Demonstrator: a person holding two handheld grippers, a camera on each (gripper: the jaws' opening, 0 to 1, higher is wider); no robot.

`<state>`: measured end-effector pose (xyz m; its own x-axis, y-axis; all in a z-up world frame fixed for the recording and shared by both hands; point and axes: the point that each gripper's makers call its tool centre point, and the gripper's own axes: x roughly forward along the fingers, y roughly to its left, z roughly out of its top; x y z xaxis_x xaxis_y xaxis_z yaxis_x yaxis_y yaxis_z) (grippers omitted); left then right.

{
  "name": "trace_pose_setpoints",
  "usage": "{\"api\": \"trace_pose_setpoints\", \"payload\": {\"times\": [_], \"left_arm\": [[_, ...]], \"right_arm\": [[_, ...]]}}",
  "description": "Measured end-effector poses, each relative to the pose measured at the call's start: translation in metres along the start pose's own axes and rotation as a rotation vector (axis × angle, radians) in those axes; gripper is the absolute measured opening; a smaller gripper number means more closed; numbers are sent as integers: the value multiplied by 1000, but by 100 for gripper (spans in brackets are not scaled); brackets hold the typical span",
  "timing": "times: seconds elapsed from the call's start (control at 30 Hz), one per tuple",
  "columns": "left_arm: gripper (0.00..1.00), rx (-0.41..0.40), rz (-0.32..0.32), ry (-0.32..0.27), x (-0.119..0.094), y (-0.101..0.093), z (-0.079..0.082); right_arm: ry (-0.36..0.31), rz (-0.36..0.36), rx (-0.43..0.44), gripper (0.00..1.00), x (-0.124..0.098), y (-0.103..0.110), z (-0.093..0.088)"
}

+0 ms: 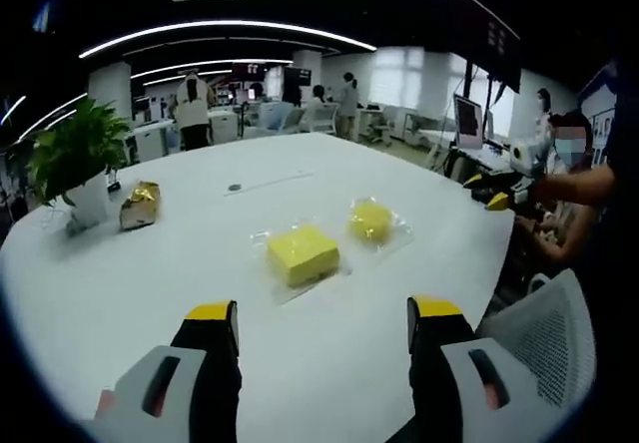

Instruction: Compare the silicone blocks by pressing each to a similar depth, holding the contact briefly, and releasing to observe deformation and rebound differences across the visible hardness samples.

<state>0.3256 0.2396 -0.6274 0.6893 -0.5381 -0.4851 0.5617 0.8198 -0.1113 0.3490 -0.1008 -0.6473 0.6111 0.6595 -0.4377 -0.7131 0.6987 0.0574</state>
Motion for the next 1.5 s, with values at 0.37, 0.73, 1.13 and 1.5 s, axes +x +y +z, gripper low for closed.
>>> {"api": "trace_pose_setpoints", "payload": {"times": [0.37, 0.73, 1.13, 1.5], "left_arm": [[67, 32, -159, -36, 24, 24, -12], [71, 20, -150, -66, 17, 21, -5], [80, 80, -152, -40, 19, 7, 1], [81, 20, -139, -45, 27, 16, 4]], "right_arm": [[-9, -32, 26, 56, 46, 25, 17], [40, -24, -5, 61, 41, 9, -1], [-19, 9, -16, 76, 41, 9, 11], [1, 2, -7, 77, 41, 0, 8]]}}
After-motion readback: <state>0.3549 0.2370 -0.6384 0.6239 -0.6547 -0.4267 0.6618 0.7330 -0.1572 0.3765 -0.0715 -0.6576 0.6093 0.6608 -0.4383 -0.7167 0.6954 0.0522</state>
